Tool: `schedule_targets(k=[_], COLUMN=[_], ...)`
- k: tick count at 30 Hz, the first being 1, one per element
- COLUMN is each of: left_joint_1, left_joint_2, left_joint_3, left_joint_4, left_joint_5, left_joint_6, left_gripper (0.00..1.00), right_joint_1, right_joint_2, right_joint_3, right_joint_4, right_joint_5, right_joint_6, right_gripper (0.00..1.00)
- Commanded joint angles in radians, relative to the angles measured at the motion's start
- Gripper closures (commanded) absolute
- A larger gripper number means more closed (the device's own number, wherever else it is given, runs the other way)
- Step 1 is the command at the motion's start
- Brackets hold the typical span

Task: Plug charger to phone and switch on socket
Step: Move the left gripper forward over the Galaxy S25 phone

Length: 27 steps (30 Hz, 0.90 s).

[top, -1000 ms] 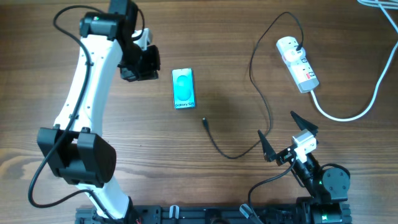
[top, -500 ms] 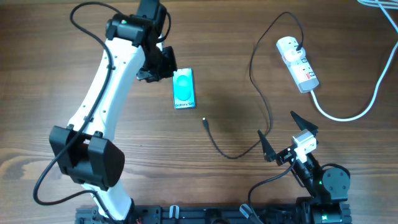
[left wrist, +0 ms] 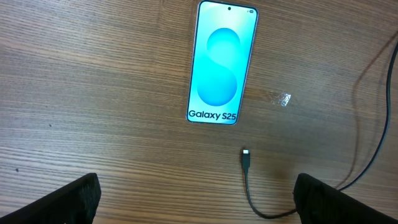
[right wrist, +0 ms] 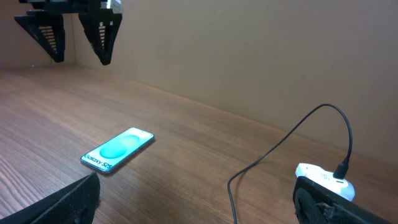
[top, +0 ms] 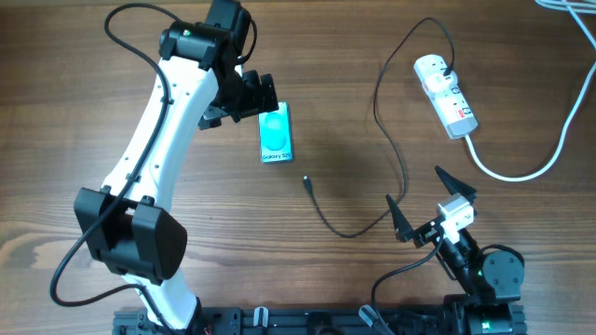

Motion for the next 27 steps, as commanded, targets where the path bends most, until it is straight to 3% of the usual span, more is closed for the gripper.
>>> schedule_targets(k=[1,27], left_joint_1=[0.0,-0.036], left_joint_2=[0.016,0.018], left_joint_3=[0.009,0.005], left_joint_4=[-0.001,-0.007], left_joint_5=[-0.016,-0.017], left_joint_6=[-0.002,-0.007], left_gripper=[0.0,0.0], right_joint_1=[-0.004,-0.004], right_joint_2=[-0.005,-0.005], right_joint_3=[-0.001,-0.001], right_joint_4=[0.006,0.006], right_joint_5=[-0.002,-0.002], right_joint_6=[0.004,0.004], right_gripper=[0.0,0.0])
